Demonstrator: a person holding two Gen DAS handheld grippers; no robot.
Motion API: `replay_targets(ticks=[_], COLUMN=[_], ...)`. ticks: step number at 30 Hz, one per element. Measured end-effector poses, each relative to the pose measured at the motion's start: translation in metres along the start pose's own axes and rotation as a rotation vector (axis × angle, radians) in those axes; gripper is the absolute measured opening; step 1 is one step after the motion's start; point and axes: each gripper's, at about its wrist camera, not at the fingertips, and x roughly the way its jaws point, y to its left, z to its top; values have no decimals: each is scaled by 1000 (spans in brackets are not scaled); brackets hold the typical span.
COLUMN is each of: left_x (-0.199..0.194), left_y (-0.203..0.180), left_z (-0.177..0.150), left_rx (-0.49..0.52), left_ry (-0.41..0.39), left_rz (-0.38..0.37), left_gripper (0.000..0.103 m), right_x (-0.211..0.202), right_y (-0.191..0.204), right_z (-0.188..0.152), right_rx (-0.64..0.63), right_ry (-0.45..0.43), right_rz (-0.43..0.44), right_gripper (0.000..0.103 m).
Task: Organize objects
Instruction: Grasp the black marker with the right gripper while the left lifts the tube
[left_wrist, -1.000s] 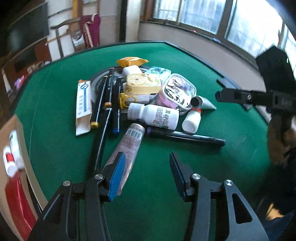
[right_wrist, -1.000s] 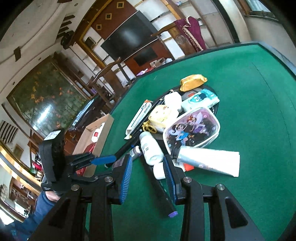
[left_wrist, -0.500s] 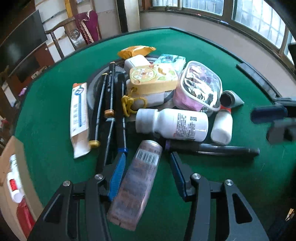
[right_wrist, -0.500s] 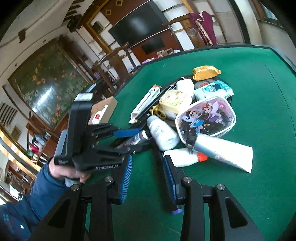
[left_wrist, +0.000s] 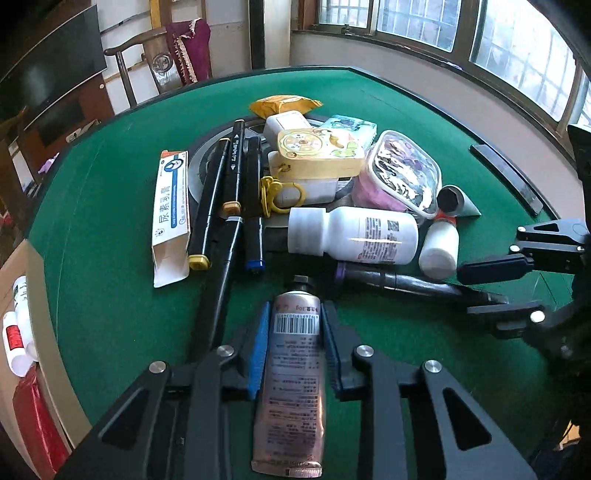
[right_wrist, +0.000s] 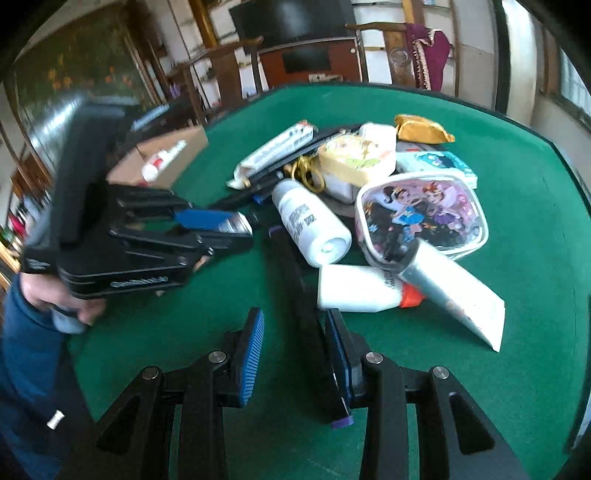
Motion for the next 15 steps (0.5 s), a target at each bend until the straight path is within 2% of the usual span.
replay_targets(ticks=[4, 6, 7, 10, 15], left_x=[0, -1, -1, -2, -2], left_y=[0, 0, -1, -1, -2], left_z=[-2, -3, -4, -4, -5], left_rx=[21, 28, 33, 33, 36], left_ry=[-14, -22, -27, -27, -30], left_rz=[-6, -4, -1, -4, 21], left_gripper=[27, 27, 27, 28, 31], right_x=[10, 17, 19, 20, 14], right_y=[7, 13, 17, 24, 14], right_z=[10, 16, 17, 14, 10], right_rx=[-60, -114, -143, -169, -92], right_ry=[21, 28, 31, 30, -6], right_rz=[-58, -113, -132, -137, -100], right_gripper=[36, 21, 19, 16, 15])
